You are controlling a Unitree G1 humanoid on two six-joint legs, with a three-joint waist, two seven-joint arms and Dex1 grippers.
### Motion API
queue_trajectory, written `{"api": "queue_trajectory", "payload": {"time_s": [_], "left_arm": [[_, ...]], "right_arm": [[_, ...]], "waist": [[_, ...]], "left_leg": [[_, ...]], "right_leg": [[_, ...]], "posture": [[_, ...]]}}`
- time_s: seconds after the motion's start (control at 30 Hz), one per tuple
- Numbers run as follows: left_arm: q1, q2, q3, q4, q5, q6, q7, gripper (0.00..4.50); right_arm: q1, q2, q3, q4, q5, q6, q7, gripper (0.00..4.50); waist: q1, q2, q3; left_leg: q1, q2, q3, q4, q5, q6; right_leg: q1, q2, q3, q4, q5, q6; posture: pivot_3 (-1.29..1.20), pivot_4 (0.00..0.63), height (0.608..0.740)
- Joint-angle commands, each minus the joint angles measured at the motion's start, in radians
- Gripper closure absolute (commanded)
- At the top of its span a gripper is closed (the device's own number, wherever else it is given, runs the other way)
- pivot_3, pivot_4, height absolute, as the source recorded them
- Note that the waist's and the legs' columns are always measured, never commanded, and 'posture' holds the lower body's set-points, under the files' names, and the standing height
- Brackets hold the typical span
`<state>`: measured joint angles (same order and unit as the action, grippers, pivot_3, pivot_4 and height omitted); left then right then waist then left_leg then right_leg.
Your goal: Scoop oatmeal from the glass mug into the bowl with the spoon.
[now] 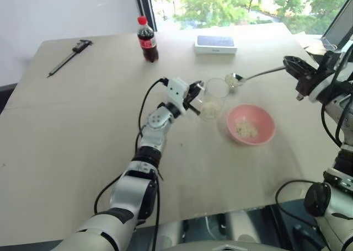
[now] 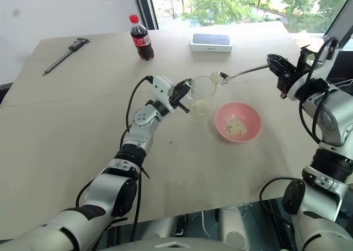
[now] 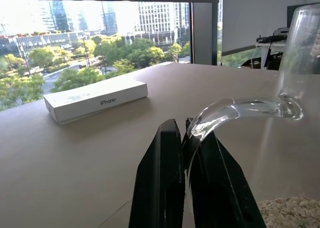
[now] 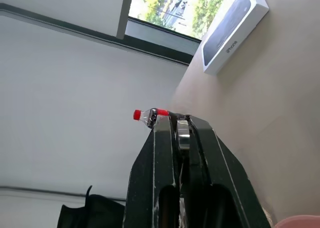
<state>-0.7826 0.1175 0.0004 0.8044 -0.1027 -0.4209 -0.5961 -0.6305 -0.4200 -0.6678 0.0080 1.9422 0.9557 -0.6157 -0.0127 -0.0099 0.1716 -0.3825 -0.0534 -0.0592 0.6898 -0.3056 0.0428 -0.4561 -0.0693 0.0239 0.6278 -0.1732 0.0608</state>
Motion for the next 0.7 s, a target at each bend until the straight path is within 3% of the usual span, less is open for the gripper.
{"api": "queue_trajectory", "payload": {"time_s": [0.03,0.47,0.7], "left_arm": [[-0.015,0.01,0.025,0.002,-0.027,-0.028,-0.016,4.46],[-0.056,0.042,0.055,0.1,-0.032,-0.038,-0.042,4.46],[-0.063,0.04,0.059,0.122,-0.034,-0.047,-0.047,4.46]], "right_arm": [[0.017,0.003,-0.065,-0.073,0.03,0.01,0.026,4.5],[0.27,-0.019,-0.133,-0.249,0.03,0.028,0.071,4.5],[0.406,-0.252,0.006,-0.305,0.029,0.049,0.126,4.5]], "waist": [[0.0,0.0,0.0],[0.0,0.003,-0.003],[-0.003,0.003,-0.003]], "left_leg": [[0.0,0.0,0.0,0.0,0.0,0.0],[0.003,0.0,0.001,0.001,-0.002,0.004],[0.003,0.0,0.002,0.001,-0.003,0.005]], "right_leg": [[0.0,0.0,0.0,0.0,0.0,0.0],[0.003,0.001,0.002,0.0,0.001,0.001],[0.003,0.0,0.002,0.0,0.001,0.002]], "posture": [[0.0,0.15,0.74],[0.0,0.15,0.74],[0.0,0.15,0.74]]}}
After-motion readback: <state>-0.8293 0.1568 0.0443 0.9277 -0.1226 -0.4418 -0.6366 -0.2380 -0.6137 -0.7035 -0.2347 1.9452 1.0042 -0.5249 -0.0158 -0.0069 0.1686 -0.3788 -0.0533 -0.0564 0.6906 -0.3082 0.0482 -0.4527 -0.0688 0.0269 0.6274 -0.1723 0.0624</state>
